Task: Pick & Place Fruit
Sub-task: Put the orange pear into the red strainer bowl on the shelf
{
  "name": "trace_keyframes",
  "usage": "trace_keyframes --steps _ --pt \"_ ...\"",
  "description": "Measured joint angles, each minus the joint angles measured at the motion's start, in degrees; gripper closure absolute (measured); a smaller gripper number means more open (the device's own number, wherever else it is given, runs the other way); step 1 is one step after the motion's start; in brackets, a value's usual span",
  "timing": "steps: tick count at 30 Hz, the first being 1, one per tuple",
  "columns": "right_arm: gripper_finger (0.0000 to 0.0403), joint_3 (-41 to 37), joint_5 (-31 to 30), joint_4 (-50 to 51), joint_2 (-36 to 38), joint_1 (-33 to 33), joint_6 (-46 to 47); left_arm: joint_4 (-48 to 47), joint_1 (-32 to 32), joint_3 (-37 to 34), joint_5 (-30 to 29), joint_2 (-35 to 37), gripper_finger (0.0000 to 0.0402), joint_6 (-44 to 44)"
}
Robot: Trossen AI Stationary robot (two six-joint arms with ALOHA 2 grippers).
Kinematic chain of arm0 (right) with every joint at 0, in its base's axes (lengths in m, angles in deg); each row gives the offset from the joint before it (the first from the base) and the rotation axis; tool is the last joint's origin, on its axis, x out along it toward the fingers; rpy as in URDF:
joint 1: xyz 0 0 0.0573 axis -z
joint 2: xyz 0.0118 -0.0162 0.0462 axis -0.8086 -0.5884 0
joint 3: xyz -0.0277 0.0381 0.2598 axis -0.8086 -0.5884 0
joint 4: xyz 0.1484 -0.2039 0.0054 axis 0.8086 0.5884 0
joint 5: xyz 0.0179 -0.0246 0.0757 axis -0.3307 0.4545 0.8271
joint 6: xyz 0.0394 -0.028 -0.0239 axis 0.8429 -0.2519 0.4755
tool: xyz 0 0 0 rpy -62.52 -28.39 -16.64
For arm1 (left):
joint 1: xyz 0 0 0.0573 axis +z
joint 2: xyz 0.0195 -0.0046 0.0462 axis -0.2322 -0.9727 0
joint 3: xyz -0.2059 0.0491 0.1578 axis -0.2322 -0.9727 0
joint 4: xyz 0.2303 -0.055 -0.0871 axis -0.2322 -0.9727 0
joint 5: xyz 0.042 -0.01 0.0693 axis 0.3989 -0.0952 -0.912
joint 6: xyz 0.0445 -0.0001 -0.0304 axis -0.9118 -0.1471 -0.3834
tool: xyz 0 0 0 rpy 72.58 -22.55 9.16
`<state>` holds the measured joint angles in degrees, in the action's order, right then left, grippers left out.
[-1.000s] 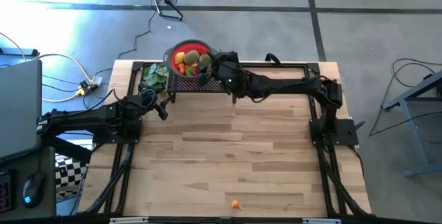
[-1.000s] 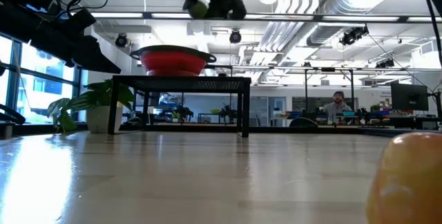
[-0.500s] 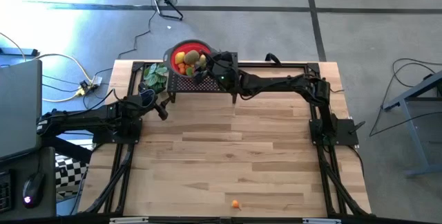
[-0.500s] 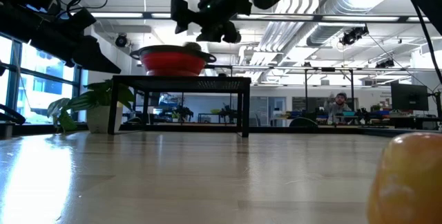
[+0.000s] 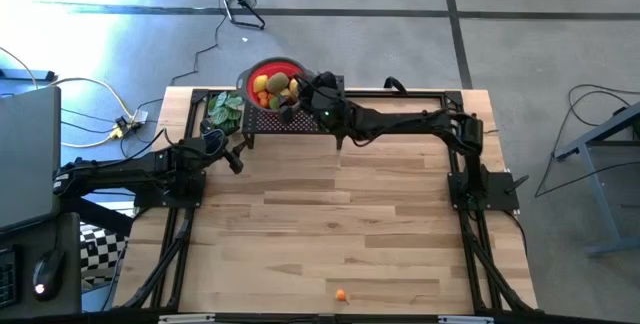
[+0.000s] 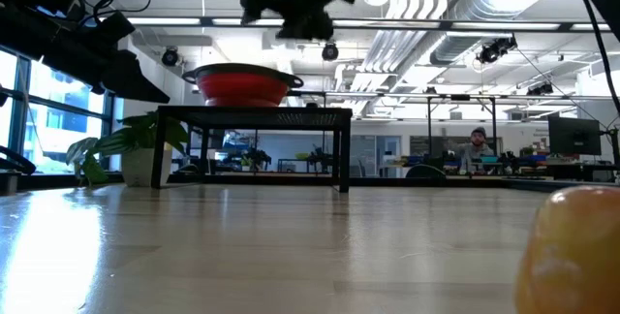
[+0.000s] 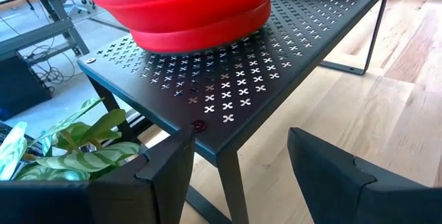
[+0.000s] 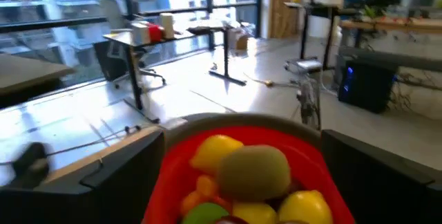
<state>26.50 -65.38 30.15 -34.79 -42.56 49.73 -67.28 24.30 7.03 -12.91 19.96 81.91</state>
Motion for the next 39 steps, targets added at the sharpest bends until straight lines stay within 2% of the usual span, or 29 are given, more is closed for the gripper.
trace_keyframes --steps 5,14,20,24,28,30,34,39 --pt "0.0055 0.0 0.11 3.79 3.45 -4.07 -3.59 -0.02 -0.01 0.0 0.0 0.02 0.0174 0.0" --pt "0.0119 0.07 0.15 20.37 10.42 -13.05 -3.67 0.0 -0.02 0.0 0.0 0.02 0.0174 0.0" --pt "0.0147 0.04 1.43 29.63 13.46 -18.51 5.45 -0.02 -0.02 0.0 0.0 0.02 0.0174 0.0" --pt "0.0161 0.04 7.82 35.25 13.91 -21.18 14.12 -0.03 -0.01 0.0 0.02 0.01 0.0174 0.02" --pt "0.017 0.04 15.9 38.22 13.91 -23.08 17.22 -0.04 -0.02 0.0 0.09 0.02 0.0174 0.07" --pt "0.0174 0.04 17.53 39.62 13.91 -23.75 17.13 -0.21 -0.02 0.0 0.51 0.02 0.0174 0.89" --pt "0.0184 -0.02 16.53 43.04 14.43 -23.94 16.72 -1.09 -0.02 0.0 2.97 0.01 0.0174 2.94" --pt "0.0204 -0.02 13.67 47.26 16.0 -21.92 12.68 -0.94 -0.02 0.0 3.37 0.02 0.0174 2.56"
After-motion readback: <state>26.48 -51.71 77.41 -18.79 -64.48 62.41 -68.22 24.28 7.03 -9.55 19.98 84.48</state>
